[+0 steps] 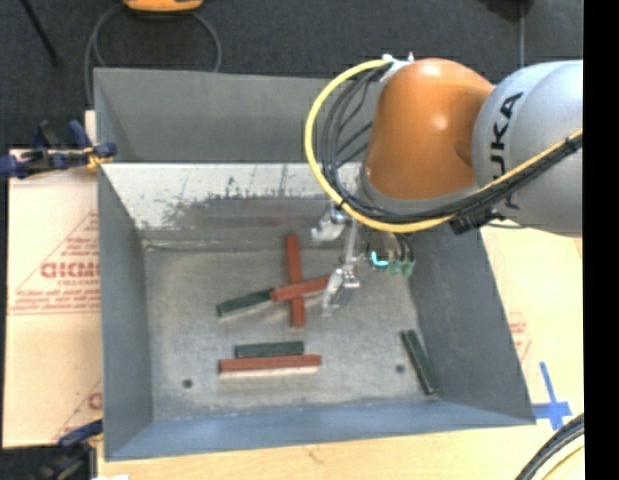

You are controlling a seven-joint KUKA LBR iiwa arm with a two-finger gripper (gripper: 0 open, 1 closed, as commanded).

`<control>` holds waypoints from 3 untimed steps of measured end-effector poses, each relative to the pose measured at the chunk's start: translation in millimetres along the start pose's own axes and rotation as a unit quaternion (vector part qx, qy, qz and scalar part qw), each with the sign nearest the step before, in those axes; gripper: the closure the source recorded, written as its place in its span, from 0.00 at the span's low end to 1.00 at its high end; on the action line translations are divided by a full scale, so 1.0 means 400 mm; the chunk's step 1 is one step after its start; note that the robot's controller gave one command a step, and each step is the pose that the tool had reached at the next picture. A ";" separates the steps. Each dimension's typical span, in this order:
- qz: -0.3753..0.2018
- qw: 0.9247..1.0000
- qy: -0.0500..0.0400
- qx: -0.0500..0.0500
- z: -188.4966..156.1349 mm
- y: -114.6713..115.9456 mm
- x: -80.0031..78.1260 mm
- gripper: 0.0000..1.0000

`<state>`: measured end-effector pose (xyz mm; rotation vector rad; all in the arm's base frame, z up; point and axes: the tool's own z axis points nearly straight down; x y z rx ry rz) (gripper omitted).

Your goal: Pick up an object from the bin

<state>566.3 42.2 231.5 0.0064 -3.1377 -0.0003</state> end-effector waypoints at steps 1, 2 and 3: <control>0.000 1.000 -0.004 0.000 -0.011 0.000 -0.003 0.00; -0.005 1.000 -0.007 0.000 0.120 0.001 0.009 0.00; -0.108 0.994 0.006 -0.001 0.378 0.034 -0.067 1.00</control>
Offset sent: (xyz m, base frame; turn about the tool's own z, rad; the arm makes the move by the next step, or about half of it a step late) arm -0.0182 0.0028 -0.1562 -0.0437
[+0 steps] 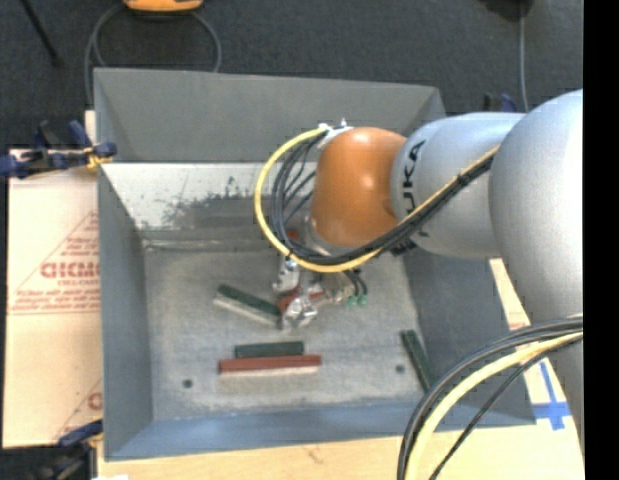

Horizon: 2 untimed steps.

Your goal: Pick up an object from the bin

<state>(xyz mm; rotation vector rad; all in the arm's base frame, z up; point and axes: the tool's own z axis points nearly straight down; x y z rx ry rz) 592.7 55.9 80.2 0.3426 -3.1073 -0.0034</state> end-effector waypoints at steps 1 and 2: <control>0.000 1.000 0.000 0.000 0.000 0.000 0.000 1.00; -0.004 1.000 -0.008 0.002 -0.469 -0.008 0.100 1.00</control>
Offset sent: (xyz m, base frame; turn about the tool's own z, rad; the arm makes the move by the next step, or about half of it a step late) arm -0.0364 -0.0110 0.1900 -0.0113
